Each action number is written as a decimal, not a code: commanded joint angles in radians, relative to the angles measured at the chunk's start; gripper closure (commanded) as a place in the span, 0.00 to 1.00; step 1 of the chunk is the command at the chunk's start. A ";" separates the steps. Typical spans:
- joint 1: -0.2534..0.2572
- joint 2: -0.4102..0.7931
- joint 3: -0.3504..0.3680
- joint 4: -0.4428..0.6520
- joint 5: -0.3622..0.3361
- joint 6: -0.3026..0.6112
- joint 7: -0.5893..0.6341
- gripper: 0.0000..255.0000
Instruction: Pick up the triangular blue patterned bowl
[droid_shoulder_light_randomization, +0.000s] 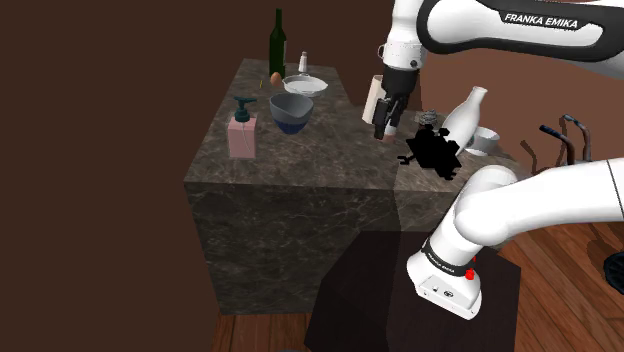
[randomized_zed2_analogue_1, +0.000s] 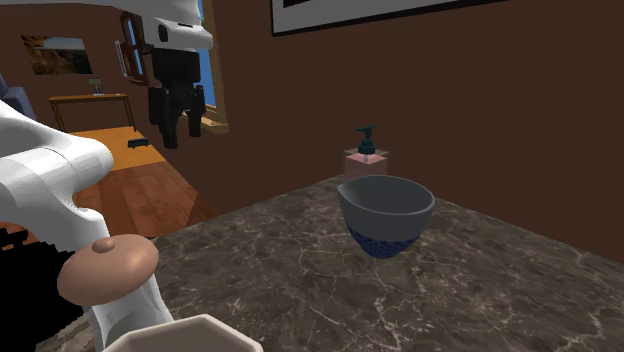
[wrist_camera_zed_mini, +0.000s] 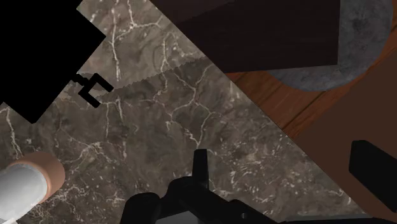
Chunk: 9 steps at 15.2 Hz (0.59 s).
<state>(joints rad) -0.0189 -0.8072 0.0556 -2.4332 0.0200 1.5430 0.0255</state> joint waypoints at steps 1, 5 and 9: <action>0.000 0.000 0.000 0.000 0.000 0.000 0.000 0.00; -0.006 0.146 0.019 0.058 -0.024 0.108 0.003 0.00; -0.014 0.294 0.038 0.136 -0.054 0.198 0.012 0.00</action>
<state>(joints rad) -0.0304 -0.5544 0.0894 -2.3225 -0.0249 1.7183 0.0360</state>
